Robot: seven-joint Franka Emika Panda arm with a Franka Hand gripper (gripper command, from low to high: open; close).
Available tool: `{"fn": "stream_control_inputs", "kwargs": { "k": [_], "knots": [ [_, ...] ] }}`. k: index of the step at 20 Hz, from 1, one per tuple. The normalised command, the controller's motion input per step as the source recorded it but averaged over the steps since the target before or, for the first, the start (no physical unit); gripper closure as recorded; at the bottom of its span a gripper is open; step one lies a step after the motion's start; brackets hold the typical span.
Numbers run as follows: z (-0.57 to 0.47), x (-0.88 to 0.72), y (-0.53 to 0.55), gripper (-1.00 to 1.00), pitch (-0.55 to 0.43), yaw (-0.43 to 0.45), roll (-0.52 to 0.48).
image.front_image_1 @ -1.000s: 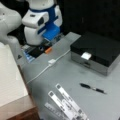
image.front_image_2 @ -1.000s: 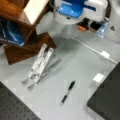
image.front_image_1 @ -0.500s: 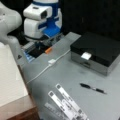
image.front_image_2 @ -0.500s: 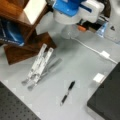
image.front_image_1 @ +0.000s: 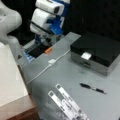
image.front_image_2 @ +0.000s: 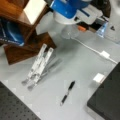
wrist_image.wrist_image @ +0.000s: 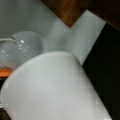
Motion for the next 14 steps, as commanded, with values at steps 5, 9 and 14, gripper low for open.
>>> {"fn": "stream_control_inputs", "kwargs": {
  "k": [5,9,14],
  "knots": [
    [0.11,0.32,-0.09,-1.00,0.270,-0.164,-0.427],
    [0.11,0.30,-0.18,-1.00,0.208,-0.138,-0.365],
    [0.17,0.23,-0.18,-1.00,0.248,-0.130,-0.387]
  ]
}}
